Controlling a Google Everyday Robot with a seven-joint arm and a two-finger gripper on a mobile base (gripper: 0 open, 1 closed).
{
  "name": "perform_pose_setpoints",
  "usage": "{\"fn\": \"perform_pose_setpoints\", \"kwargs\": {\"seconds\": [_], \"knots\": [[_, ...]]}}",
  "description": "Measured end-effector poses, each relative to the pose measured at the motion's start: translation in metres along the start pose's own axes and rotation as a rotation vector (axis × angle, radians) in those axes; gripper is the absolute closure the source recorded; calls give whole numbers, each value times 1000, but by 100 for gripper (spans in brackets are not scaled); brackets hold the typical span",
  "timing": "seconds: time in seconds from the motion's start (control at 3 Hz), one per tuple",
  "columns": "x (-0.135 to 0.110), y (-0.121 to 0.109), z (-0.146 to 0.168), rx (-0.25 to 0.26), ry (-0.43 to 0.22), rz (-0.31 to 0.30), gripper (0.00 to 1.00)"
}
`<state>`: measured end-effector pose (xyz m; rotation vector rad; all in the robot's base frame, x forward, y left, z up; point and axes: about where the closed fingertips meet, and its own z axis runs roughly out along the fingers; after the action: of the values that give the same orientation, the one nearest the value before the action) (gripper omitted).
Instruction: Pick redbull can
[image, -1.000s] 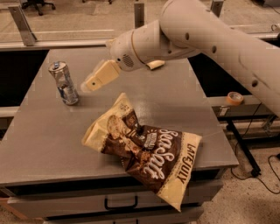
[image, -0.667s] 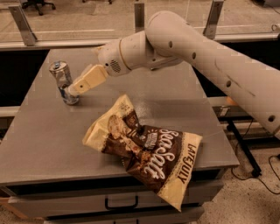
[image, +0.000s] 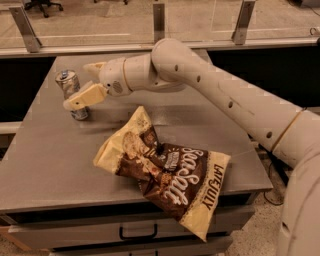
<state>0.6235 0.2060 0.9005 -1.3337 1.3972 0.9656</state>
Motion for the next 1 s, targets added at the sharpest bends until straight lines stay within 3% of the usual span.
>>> {"fn": "perform_pose_setpoints", "kwargs": {"seconds": [0.33, 0.67, 1.0], "knots": [[2, 14, 27, -49, -27, 6, 42], [-5, 23, 45, -102, -4, -2, 64], [-37, 15, 28, -64, -73, -28, 88]]}}
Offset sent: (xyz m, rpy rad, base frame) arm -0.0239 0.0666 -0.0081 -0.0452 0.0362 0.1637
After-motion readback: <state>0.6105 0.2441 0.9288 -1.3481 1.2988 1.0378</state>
